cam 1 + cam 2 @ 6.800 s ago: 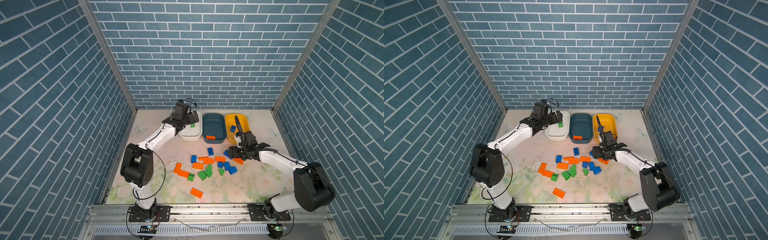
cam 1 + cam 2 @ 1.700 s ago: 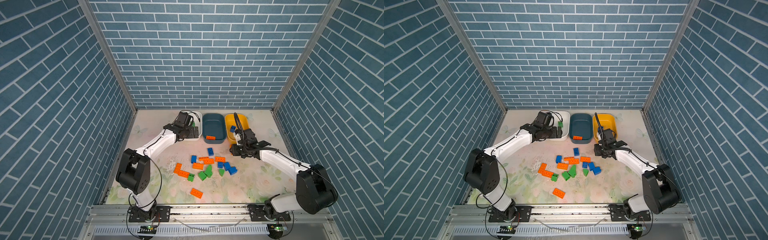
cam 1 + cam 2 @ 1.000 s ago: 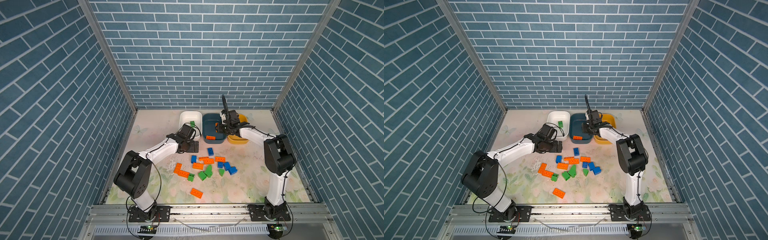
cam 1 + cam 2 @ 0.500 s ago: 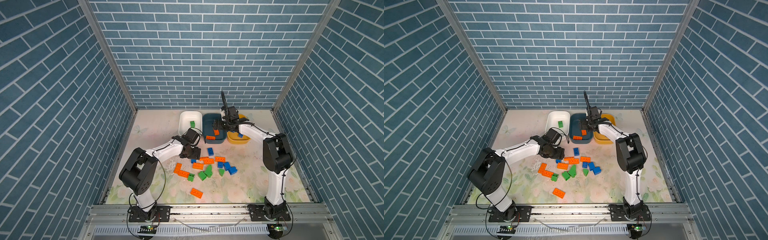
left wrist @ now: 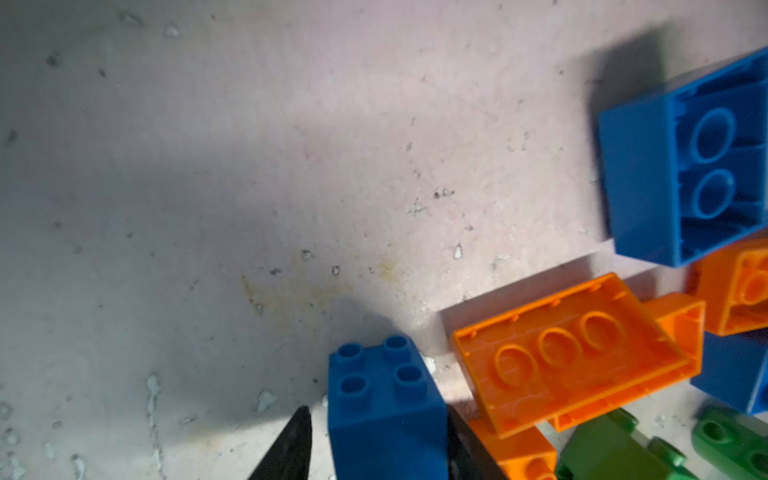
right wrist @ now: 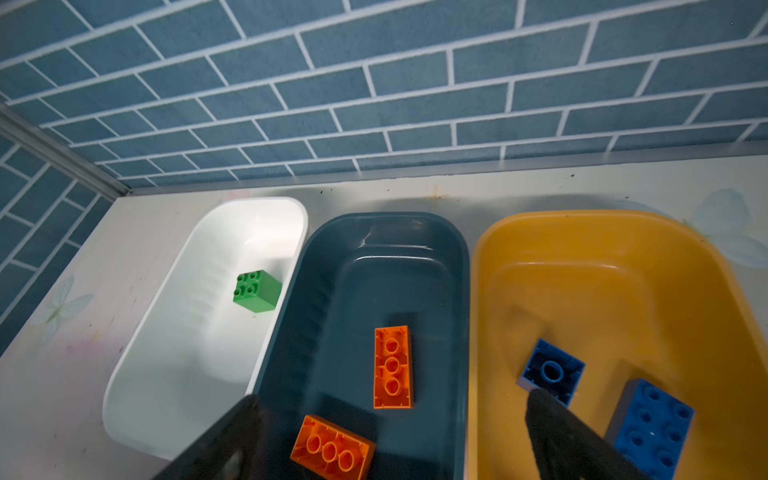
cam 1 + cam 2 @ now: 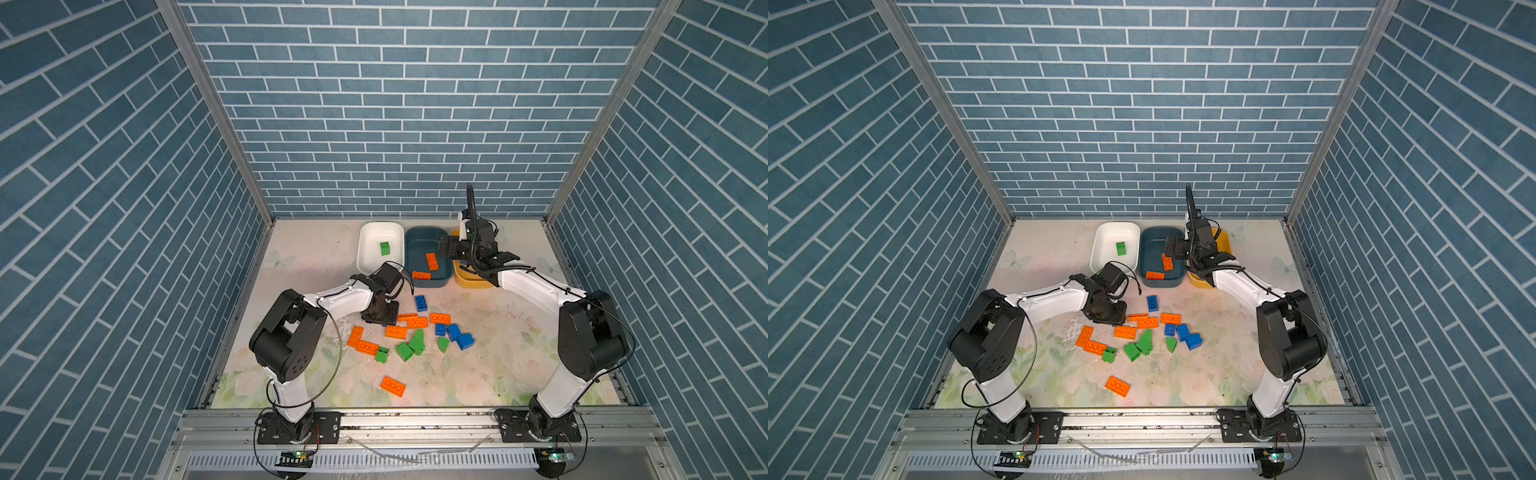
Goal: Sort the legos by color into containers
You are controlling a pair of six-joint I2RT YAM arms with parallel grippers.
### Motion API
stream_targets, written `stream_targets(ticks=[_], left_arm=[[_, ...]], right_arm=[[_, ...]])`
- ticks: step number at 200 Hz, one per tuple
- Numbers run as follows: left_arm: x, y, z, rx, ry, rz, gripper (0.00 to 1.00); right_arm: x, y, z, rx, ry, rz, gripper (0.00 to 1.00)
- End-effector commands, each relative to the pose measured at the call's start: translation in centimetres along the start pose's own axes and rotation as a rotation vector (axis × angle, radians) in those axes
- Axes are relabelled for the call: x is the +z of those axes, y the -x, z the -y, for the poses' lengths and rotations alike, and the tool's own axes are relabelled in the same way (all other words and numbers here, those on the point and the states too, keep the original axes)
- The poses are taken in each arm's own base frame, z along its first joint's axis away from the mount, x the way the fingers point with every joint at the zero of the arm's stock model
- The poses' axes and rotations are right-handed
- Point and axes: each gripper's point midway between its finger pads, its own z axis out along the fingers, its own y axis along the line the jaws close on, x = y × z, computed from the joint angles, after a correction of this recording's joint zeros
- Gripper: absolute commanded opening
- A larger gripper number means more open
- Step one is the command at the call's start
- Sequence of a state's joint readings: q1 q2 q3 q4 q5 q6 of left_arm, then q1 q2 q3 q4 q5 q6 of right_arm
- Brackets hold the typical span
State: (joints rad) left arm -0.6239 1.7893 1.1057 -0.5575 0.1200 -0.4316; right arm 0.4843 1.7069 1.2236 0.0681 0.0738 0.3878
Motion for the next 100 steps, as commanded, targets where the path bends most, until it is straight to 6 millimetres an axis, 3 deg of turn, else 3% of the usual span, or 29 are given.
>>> stream_targets(ticks=[1,25,56,100], left_arm=[[0.3,-0.5,-0.5,0.015,0.049,-0.023,0.5],[0.5,-0.5,-0.7,0.022,0.077,-0.021,0.44],[-0.1,-0.1,-1.0,0.013,0.105,0.011,0.27],[-4.6,3.6,-0.7,0.0,0.117,0.195,0.21]], right_arm=[[-1.8,2.5,1.1,0.047,-0.058,0.147,0.99],[-2.9,2.5,1.6,0.056,-0.047,0.175,0.99],[-3.6,1.3,2.8,0.067,-0.075,0.146,0.99],[-5.0,-1.2,6.4,0.147,-0.198,0.11,0.99]])
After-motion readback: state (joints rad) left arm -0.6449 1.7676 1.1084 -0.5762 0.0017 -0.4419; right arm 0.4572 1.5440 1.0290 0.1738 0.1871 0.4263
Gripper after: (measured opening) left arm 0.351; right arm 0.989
